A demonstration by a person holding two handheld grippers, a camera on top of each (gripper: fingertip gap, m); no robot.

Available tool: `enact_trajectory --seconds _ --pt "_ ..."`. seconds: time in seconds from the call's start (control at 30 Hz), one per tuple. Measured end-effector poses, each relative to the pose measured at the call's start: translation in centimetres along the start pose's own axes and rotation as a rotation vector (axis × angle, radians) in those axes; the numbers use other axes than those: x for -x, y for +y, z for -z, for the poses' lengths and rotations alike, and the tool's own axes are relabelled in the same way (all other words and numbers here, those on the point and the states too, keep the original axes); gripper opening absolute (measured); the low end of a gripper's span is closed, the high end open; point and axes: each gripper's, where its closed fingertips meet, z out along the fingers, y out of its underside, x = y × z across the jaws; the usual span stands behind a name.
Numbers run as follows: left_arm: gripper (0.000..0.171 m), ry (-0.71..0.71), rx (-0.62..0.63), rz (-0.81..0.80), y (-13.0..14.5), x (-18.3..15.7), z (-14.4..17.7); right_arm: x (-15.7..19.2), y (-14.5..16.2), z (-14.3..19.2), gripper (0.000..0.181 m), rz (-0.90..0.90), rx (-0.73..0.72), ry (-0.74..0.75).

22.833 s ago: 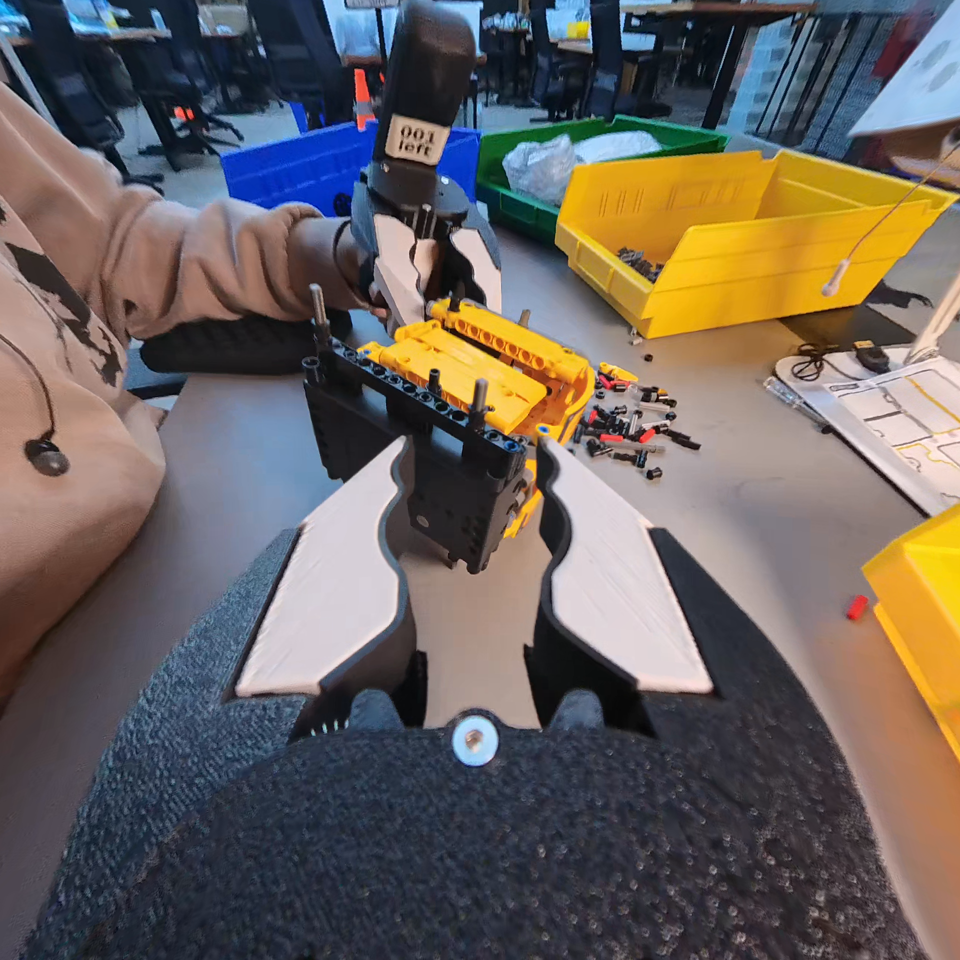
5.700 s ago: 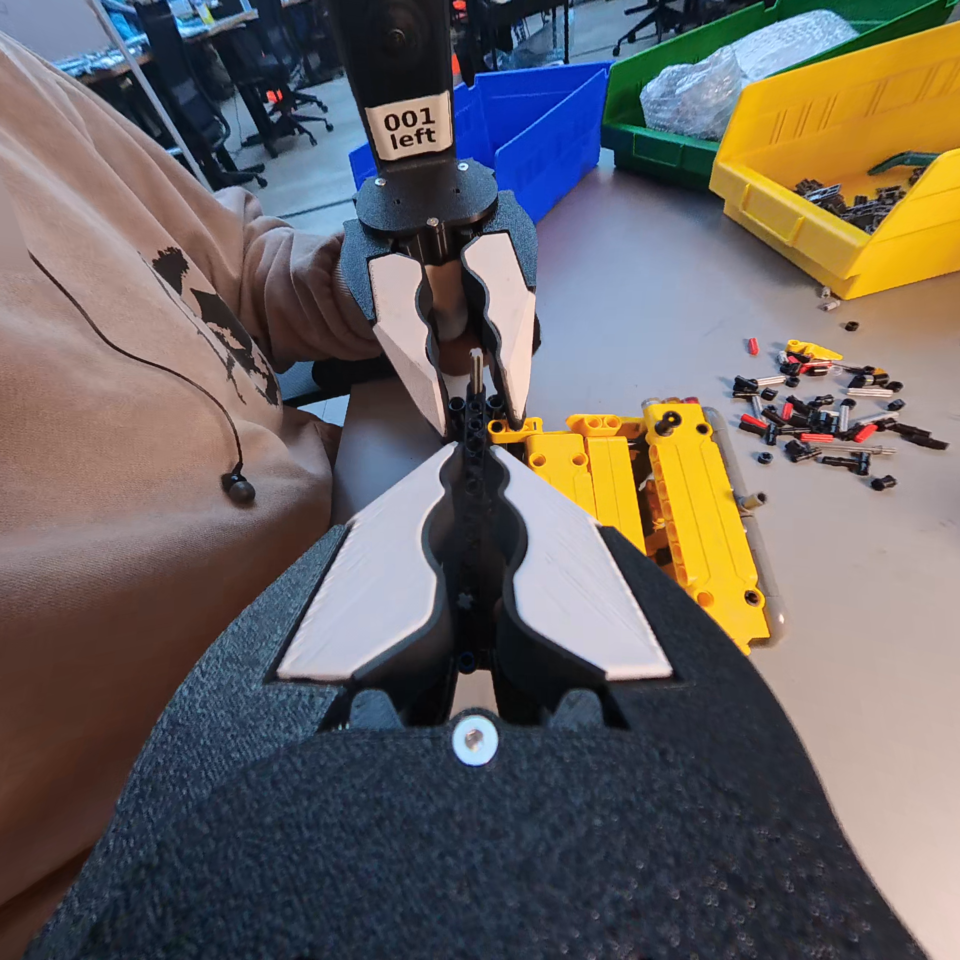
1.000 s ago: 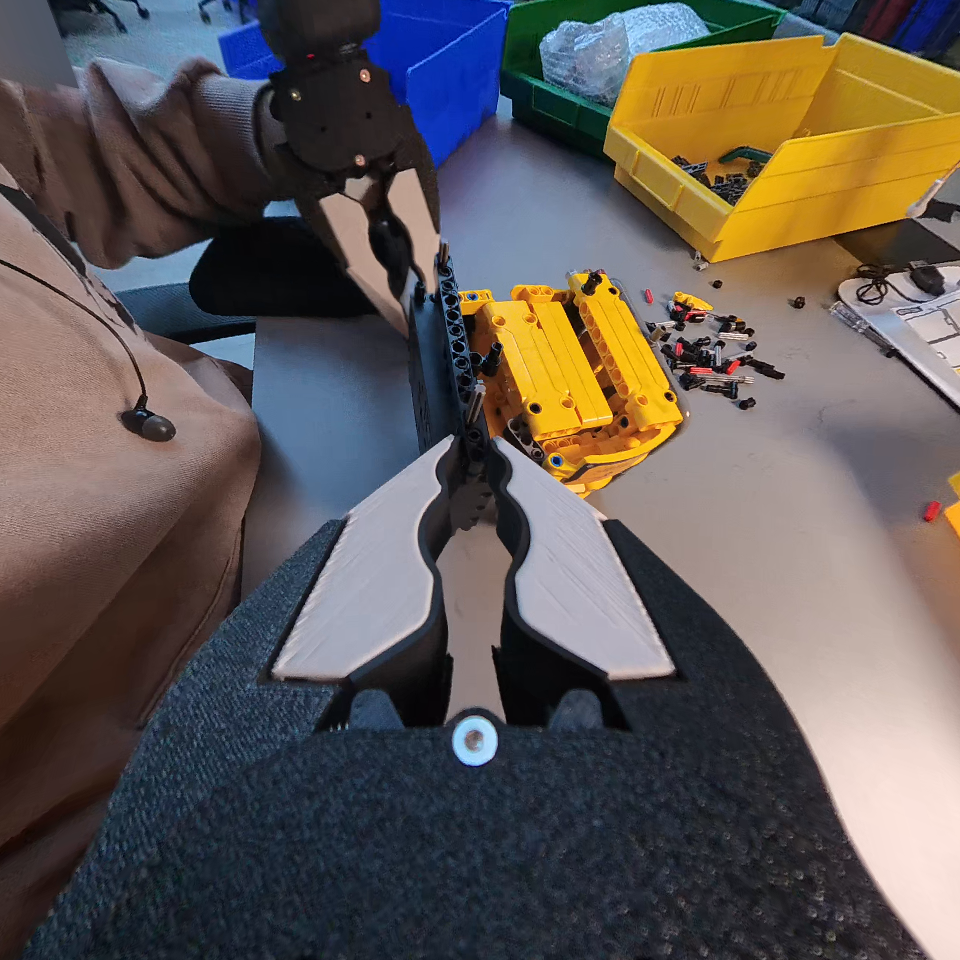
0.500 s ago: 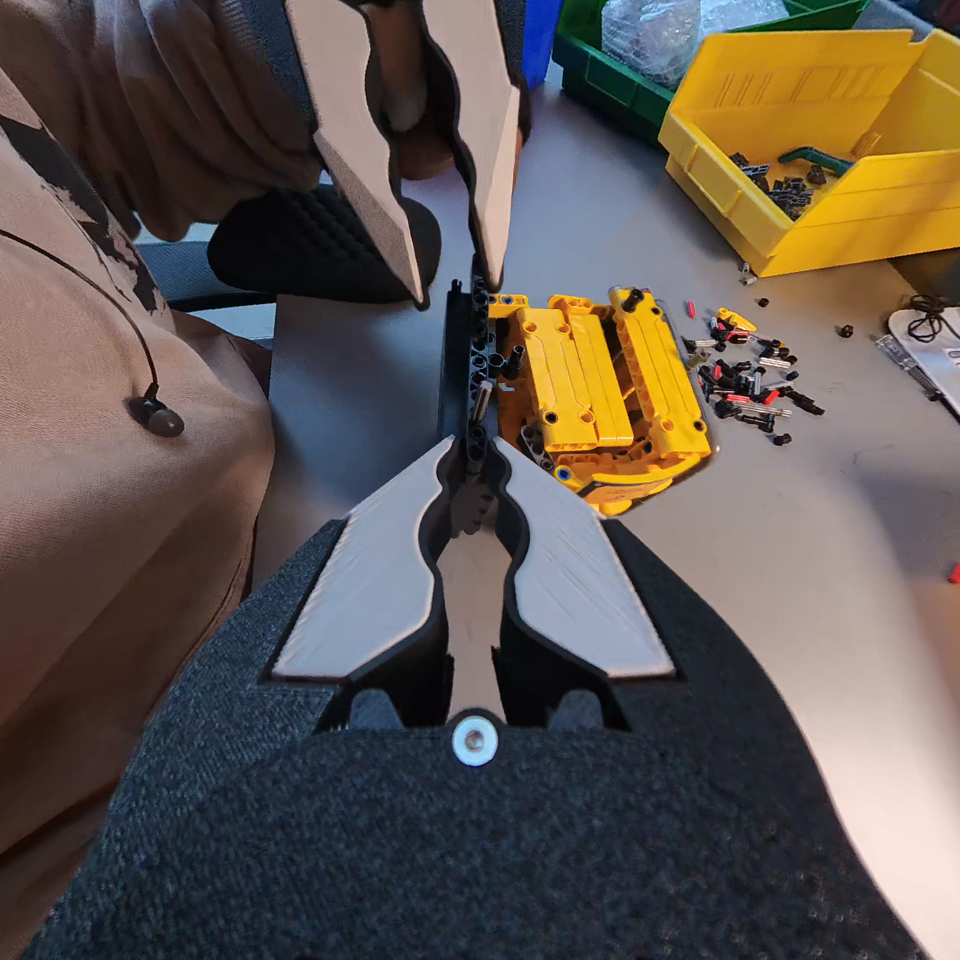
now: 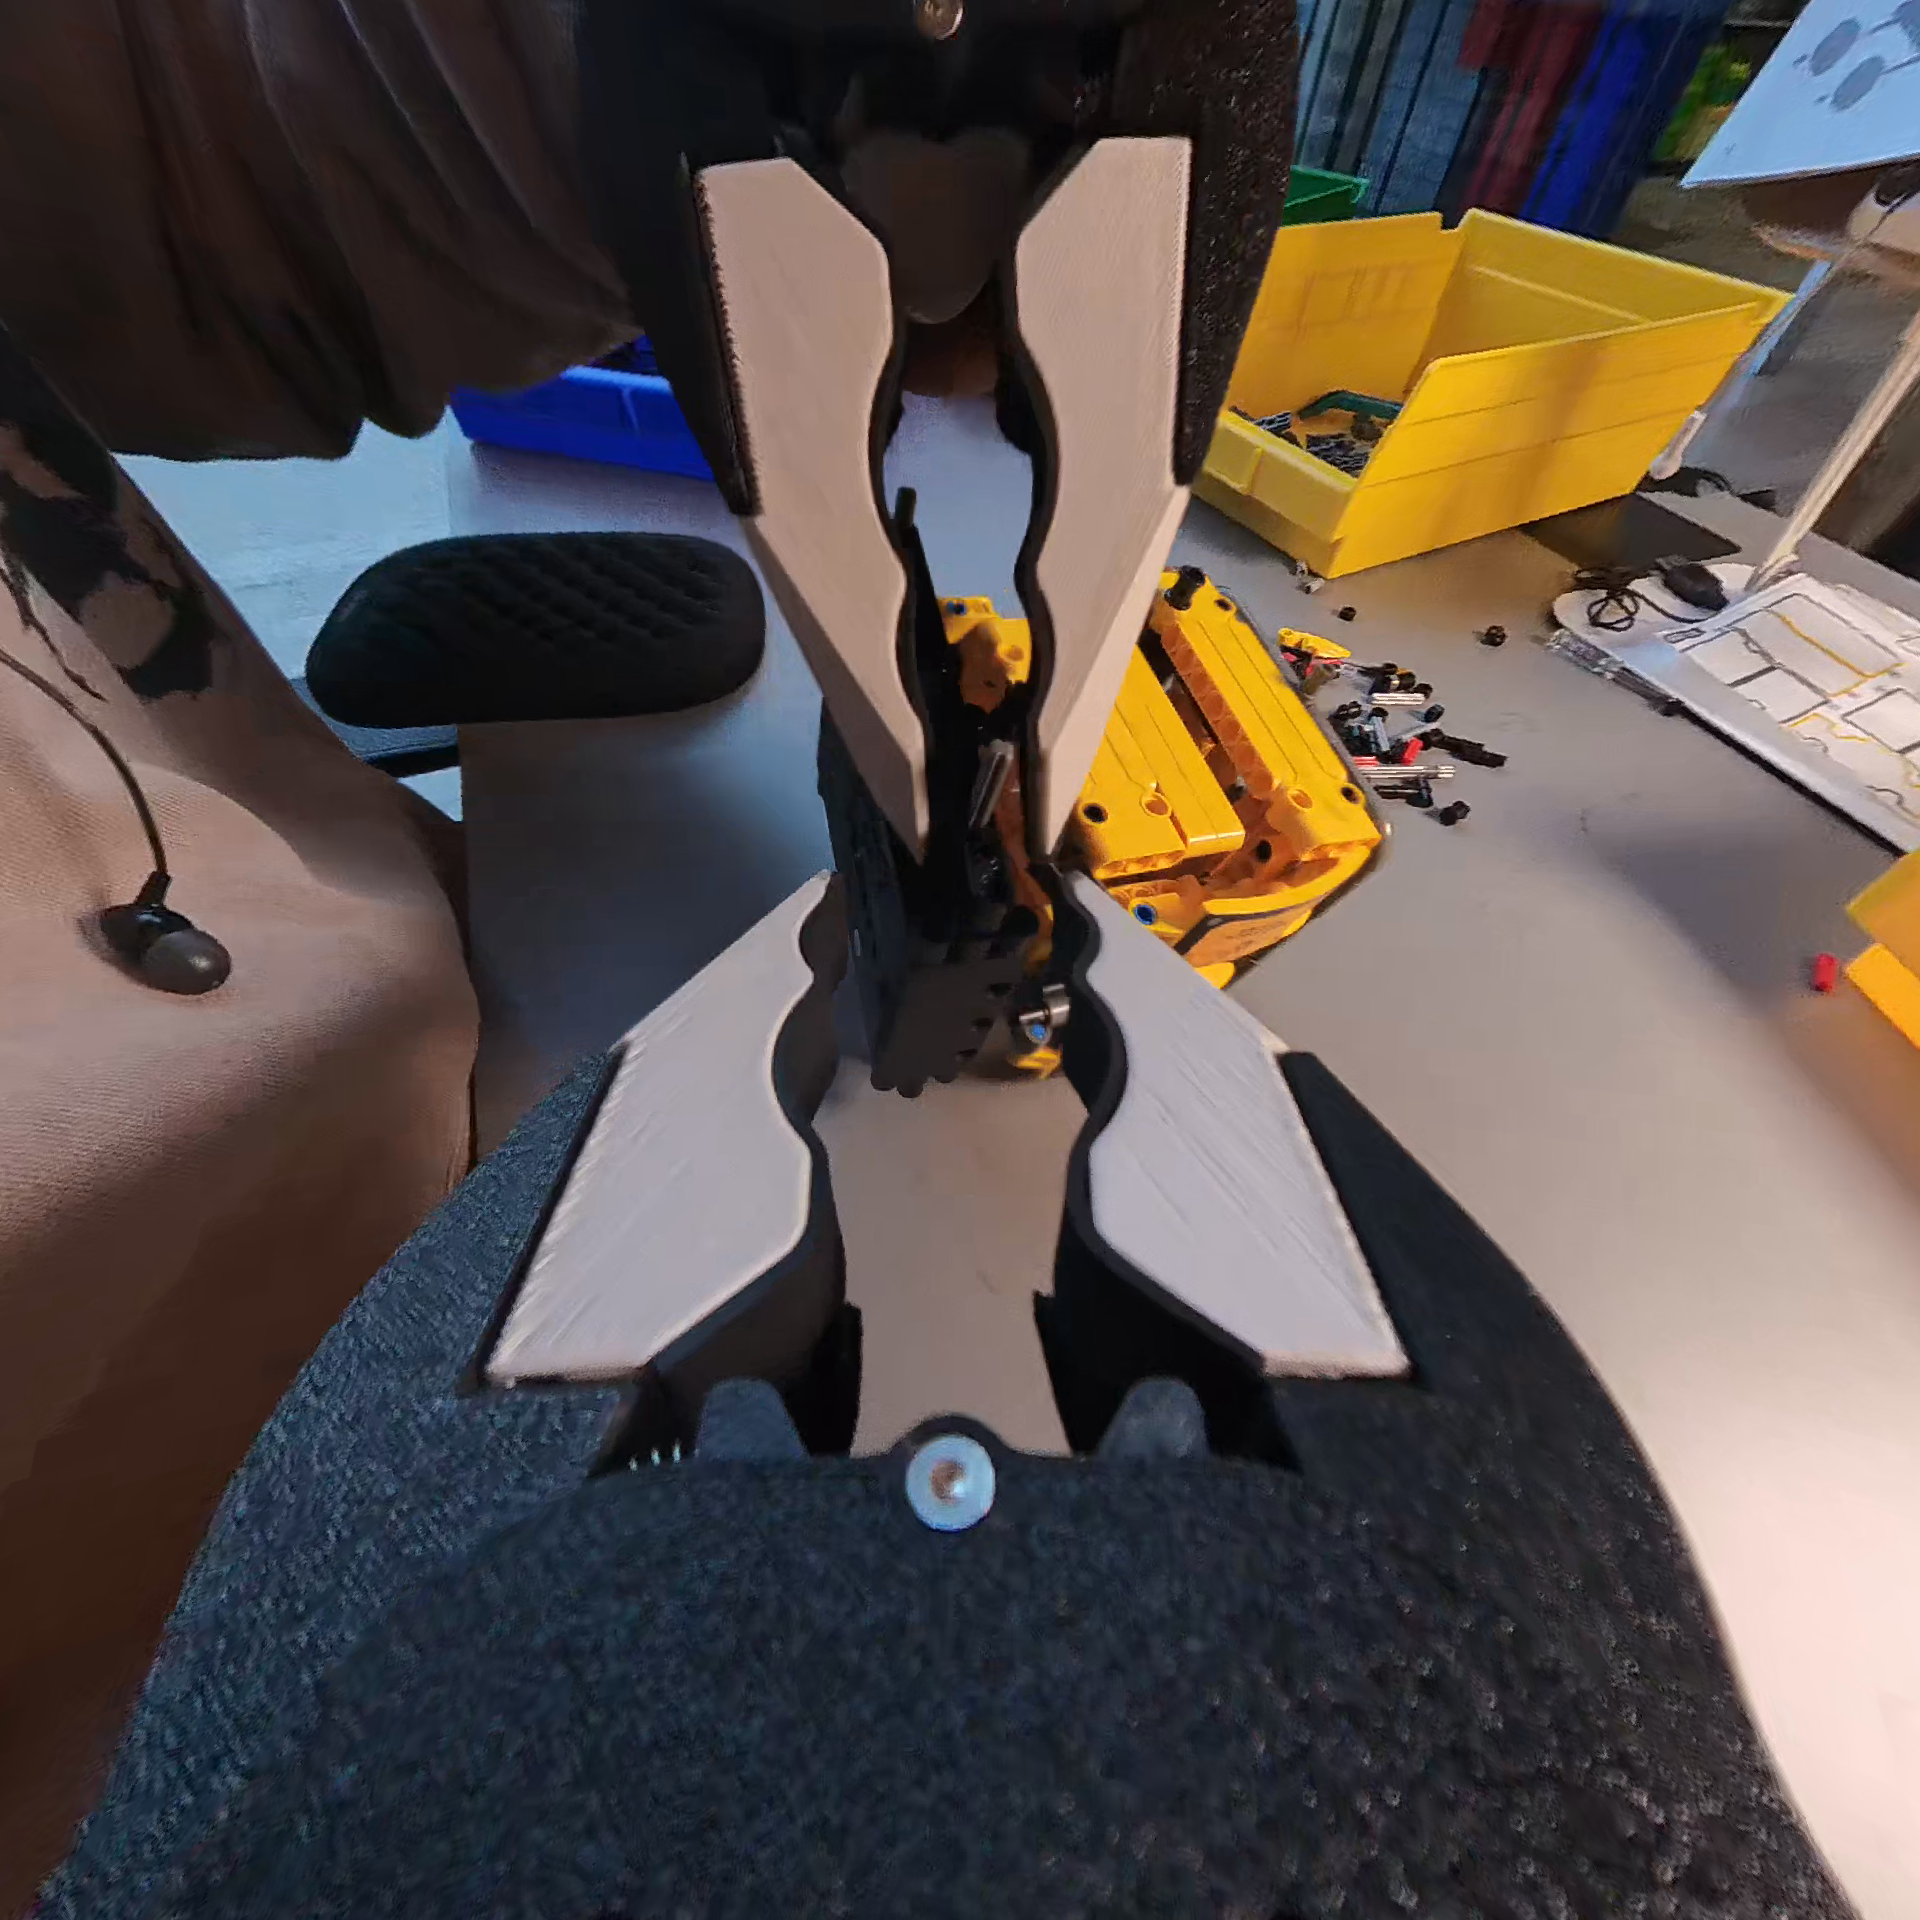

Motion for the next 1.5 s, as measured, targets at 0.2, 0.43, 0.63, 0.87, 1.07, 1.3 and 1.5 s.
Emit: enact_trajectory --seconds 0.2,0.43,0.63,0.87,1.07,1.3,1.5 --pt "0.015 0.050 0.026 0.020 -0.6 -0.5 -0.9 0.0 1.3 -0.7 0.036 -0.016 0.019 -0.016" --pt "0.006 0.077 -0.005 0.071 -0.8 -1.1 -0.7 0.9 1.0 -2.0 0.025 -0.036 0.000 -0.070" --pt "0.005 0.060 -0.462 0.143 -6.8 -0.3 7.2 1.4 1.9 -2.9 0.024 -0.016 0.024 -0.111" --pt "0.006 -0.076 -0.352 0.122 -3.8 0.9 7.5 2.1 2.0 -3.5 0.024 0.047 0.056 -0.119" --pt "0.006 -0.153 -0.476 0.270 0.1 2.7 8.7 1.4 1.8 -2.7 0.025 0.050 0.067 -0.098" --pt "0.007 -0.254 -0.588 0.466 6.4 3.0 9.4 -0.2 1.4 -1.4 0.025 0.063 0.060 -0.053" --pt "0.007 -0.302 -0.336 0.580 13.5 0.5 4.8 -0.8 1.6 -0.8 0.025 0.081 0.058 -0.044"
